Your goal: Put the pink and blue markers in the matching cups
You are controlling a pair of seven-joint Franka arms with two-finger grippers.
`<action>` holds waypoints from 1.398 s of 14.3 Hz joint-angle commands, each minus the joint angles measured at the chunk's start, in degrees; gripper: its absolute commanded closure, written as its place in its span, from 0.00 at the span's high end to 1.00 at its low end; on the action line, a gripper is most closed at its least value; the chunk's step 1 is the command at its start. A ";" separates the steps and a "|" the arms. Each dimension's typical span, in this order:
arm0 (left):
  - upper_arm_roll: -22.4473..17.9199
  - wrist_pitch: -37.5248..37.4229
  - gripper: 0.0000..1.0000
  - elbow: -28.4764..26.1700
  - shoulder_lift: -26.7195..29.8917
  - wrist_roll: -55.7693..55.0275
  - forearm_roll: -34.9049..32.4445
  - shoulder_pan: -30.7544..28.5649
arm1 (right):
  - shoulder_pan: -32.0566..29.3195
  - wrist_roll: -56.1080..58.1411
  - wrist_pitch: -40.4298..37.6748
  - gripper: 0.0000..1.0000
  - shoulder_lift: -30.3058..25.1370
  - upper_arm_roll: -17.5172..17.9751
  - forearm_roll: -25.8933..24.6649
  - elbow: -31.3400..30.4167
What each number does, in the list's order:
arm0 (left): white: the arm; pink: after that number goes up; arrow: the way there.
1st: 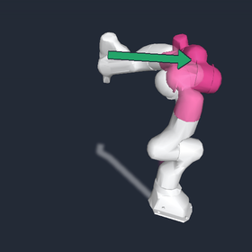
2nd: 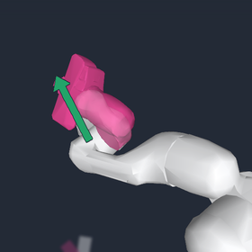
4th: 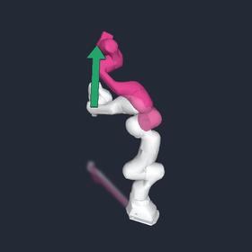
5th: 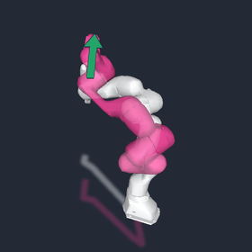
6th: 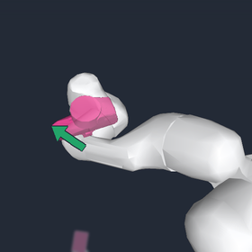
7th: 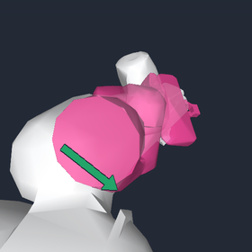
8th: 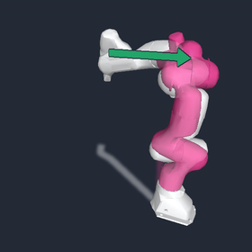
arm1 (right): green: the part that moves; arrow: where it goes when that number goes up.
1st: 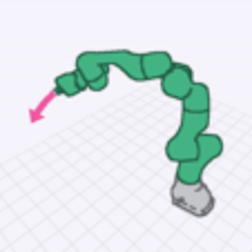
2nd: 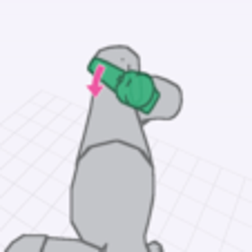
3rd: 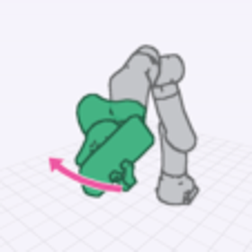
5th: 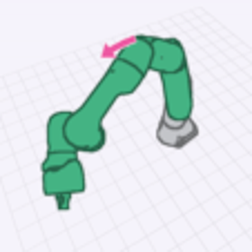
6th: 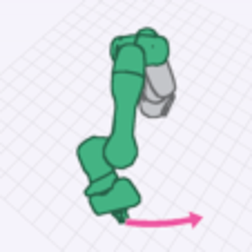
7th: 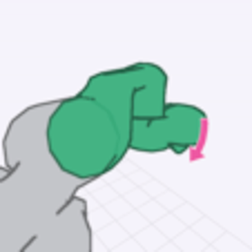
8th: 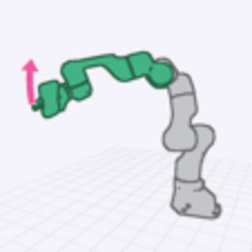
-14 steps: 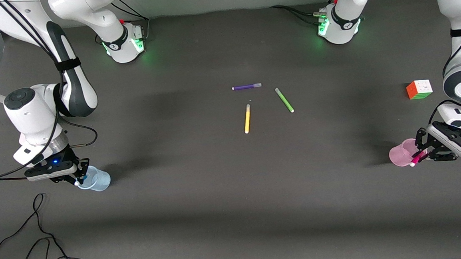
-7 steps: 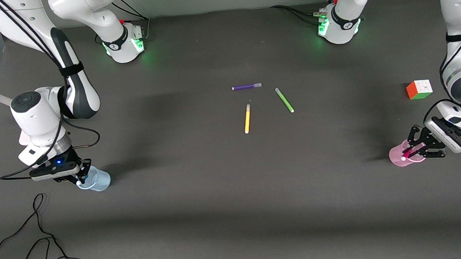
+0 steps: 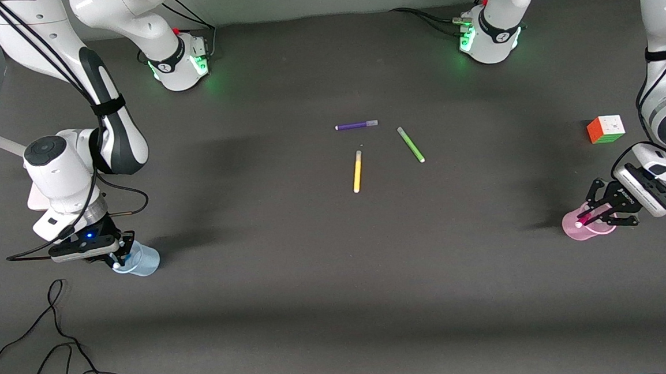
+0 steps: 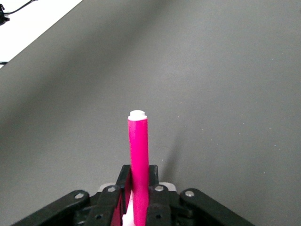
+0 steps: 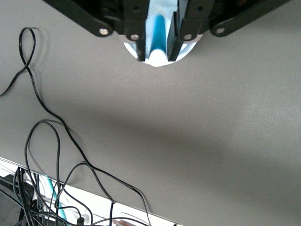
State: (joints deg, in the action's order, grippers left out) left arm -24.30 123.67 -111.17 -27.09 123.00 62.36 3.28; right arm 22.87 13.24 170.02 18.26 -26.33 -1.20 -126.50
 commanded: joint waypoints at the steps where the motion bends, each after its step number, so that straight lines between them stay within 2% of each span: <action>1: 0.56 -1.06 0.38 1.13 -0.51 2.16 1.80 -1.08 | 0.07 0.20 1.19 0.70 0.10 -0.21 0.93 -0.24; 2: 0.48 -1.15 0.51 1.30 -0.60 2.16 1.80 -1.08 | 0.07 0.20 1.19 0.99 0.11 -0.21 1.02 -0.24; 4: 0.56 -1.15 0.54 1.74 -0.60 2.07 1.71 -1.08 | 0.07 0.38 0.67 1.00 0.02 -0.21 1.02 -0.06; 7: 0.48 -1.24 0.49 3.23 -0.51 1.55 1.36 -0.91 | 0.33 0.64 -0.56 1.00 -0.68 -0.12 0.93 0.20; 8: 0.39 -1.32 0.43 4.20 0.01 0.76 1.27 -0.56 | 0.50 0.64 -2.13 1.00 -1.12 -0.12 0.93 0.55; 9: 0.39 -1.33 0.22 5.16 0.37 -1.16 0.93 -0.38 | 0.51 0.64 -4.06 1.00 -1.99 -0.04 0.93 0.82; 10: 0.30 -1.33 0.19 5.61 1.07 -5.01 -0.64 -0.21 | 0.51 0.64 -6.60 1.00 -2.87 0.05 0.93 1.51; 12: 0.39 -1.50 0.19 6.66 3.70 -17.55 -8.61 -0.03 | 0.59 0.64 -13.36 1.00 -5.24 0.14 1.02 3.27; 15: 0.39 -5.70 0.19 9.56 7.83 -37.94 -20.66 2.34 | 0.86 0.56 -26.97 1.00 -9.72 0.32 1.02 7.92; 18: 0.39 -14.30 0.19 13.42 10.91 -62.44 -30.77 3.74 | 1.82 0.21 -44.89 1.00 -13.42 0.32 1.11 15.73; 20: 0.39 -21.15 0.19 17.37 12.32 -77.22 -37.10 5.50 | 2.00 0.12 -53.18 1.00 -14.83 0.58 1.11 19.70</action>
State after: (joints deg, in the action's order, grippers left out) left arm -23.49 108.18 -97.15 -16.28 60.67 30.83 6.79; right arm 24.28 13.22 123.79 4.82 -25.79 -1.06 -110.46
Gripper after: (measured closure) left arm 0.811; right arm 0.000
